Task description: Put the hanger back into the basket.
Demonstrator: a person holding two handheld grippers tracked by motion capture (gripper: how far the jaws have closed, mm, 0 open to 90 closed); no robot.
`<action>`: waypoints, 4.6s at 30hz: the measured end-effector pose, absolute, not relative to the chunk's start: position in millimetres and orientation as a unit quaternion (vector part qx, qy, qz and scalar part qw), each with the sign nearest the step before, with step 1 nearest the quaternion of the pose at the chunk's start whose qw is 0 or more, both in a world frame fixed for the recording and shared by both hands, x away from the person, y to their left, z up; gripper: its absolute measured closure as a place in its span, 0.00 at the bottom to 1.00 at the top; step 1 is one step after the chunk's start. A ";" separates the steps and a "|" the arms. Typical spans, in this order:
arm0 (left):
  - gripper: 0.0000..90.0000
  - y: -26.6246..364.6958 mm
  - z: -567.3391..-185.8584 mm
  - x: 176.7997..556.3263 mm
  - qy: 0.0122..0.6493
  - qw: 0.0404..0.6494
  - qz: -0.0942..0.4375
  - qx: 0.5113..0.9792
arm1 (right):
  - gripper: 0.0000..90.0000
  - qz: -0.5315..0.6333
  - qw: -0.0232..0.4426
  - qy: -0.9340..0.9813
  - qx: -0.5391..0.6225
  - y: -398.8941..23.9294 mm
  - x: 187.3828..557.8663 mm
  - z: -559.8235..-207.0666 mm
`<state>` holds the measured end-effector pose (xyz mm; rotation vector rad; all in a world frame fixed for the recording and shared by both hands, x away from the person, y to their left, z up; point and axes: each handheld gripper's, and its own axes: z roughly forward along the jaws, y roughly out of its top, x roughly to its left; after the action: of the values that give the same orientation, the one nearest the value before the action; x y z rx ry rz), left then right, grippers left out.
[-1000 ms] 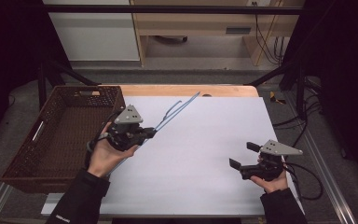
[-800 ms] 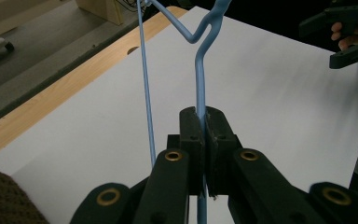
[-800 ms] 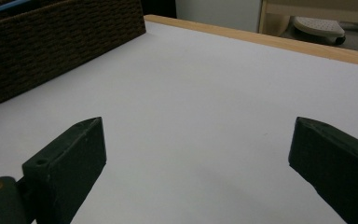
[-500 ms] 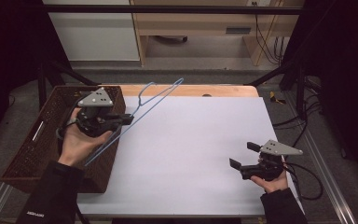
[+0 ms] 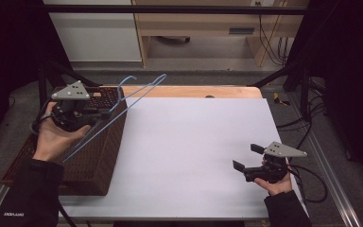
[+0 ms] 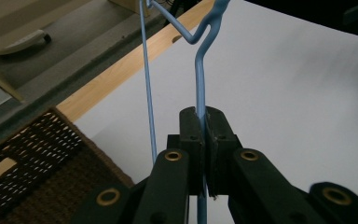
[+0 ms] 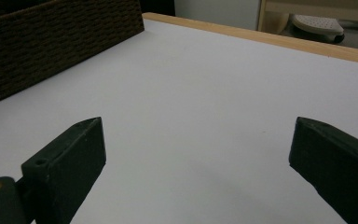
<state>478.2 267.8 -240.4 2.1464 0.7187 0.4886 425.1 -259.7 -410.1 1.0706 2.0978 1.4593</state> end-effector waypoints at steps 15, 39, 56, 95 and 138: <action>0.97 325.9 -249.2 479.1 0.332 0.394 0.203 0.833 | 0.04 0.516 0.187 0.746 0.378 -260.0 425.5 -410.5; 0.97 382.4 -275.4 479.4 0.378 0.377 0.205 0.820 | 0.04 0.513 0.189 0.747 0.379 -260.4 426.6 -411.8; 0.97 385.9 -317.2 489.5 0.398 0.338 0.200 0.829 | 0.04 0.512 0.189 0.747 0.380 -260.4 426.5 -411.8; 0.84 361.2 -370.0 487.7 0.417 0.298 0.183 0.839 | 0.04 0.515 0.191 0.742 0.384 -262.7 426.2 -411.2; 0.12 229.1 -368.8 425.8 0.318 0.515 0.193 0.772 | 0.03 0.526 0.199 0.731 0.387 -265.8 423.3 -409.0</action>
<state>425.8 229.1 -368.8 1.8548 0.7633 0.4629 423.3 -265.8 -409.0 1.0835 2.0447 1.4705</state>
